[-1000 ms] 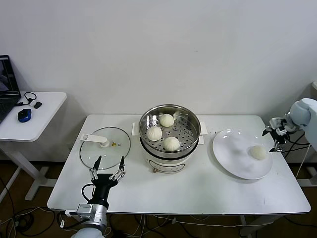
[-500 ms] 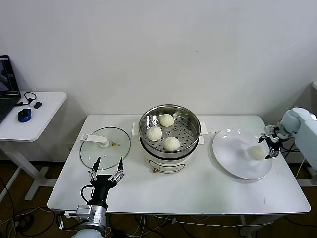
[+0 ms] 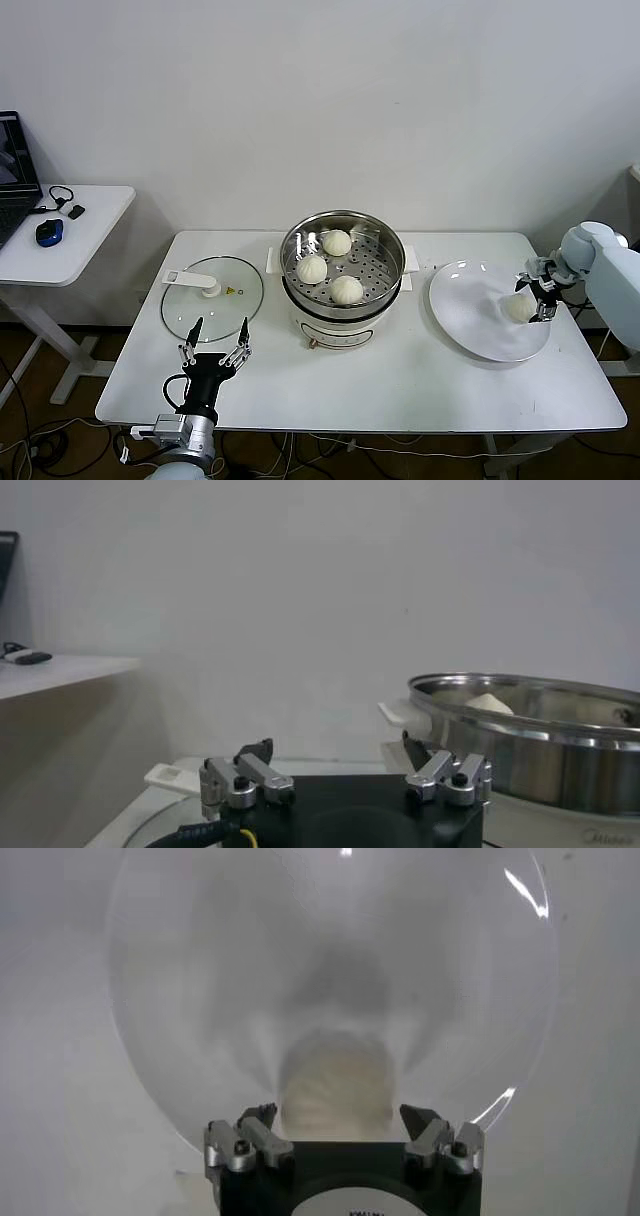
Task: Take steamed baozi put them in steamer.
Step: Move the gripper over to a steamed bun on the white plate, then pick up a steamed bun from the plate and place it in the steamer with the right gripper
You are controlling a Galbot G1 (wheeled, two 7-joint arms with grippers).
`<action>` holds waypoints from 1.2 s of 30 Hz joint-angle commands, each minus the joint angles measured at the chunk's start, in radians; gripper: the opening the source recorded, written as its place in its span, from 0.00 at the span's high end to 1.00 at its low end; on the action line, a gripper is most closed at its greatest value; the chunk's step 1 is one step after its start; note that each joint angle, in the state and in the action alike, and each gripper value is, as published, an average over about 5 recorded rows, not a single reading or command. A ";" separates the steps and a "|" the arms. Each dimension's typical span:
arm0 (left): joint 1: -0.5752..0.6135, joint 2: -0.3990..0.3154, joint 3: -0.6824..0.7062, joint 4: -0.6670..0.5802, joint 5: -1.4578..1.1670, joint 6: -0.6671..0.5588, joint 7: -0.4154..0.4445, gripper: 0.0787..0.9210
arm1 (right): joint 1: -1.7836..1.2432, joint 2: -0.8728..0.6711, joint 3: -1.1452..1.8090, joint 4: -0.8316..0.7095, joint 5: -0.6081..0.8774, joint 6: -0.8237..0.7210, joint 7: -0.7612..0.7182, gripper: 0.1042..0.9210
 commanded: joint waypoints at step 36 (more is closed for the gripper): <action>-0.001 -0.014 0.002 0.008 0.002 -0.007 -0.002 0.12 | 0.169 -0.057 -0.180 0.138 0.167 -0.021 -0.046 0.29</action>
